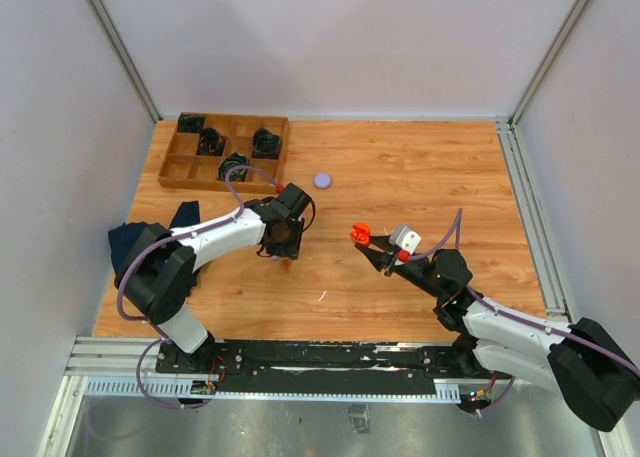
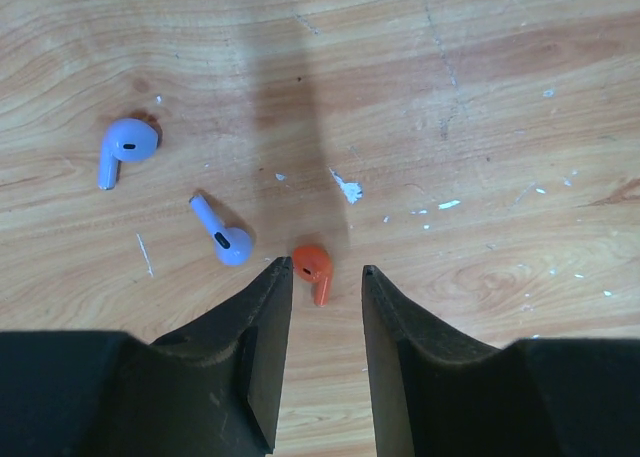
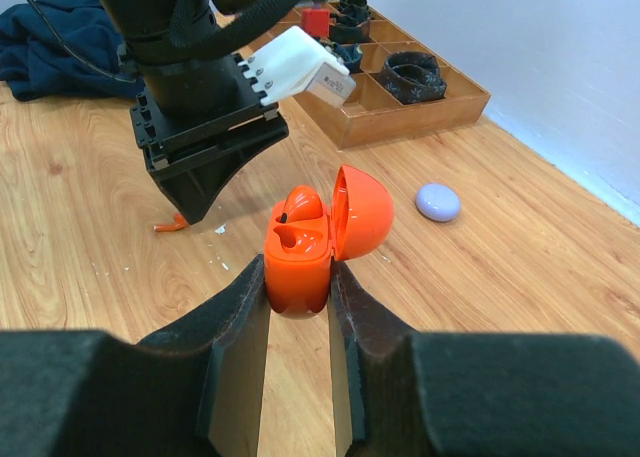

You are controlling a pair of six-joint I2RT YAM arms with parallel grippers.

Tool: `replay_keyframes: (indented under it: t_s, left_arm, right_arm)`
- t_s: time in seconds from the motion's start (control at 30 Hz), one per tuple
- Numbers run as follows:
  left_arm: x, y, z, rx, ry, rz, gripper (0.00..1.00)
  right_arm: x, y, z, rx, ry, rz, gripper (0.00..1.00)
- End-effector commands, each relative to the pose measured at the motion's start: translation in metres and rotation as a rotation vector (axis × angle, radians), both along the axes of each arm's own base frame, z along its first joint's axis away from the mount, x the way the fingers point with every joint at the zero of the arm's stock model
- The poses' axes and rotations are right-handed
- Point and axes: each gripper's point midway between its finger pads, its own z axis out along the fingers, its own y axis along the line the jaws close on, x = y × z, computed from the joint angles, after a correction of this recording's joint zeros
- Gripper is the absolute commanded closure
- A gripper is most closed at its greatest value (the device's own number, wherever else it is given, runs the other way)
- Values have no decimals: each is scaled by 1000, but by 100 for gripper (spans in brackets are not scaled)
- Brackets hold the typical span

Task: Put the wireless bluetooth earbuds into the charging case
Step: Pick up the earbud from the center of the board.

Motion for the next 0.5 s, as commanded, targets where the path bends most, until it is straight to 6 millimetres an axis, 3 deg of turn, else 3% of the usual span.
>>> replay_keyframes:
  t_s: [0.0,0.47]
  left_arm:
    - [-5,6,-10,55,48,-17,61]
    - [-6,10,-31,60,103,-14,65]
  right_arm:
    - [0,2,18,25,-50,-1,90]
    - [0,3,16,21,-46,1,90]
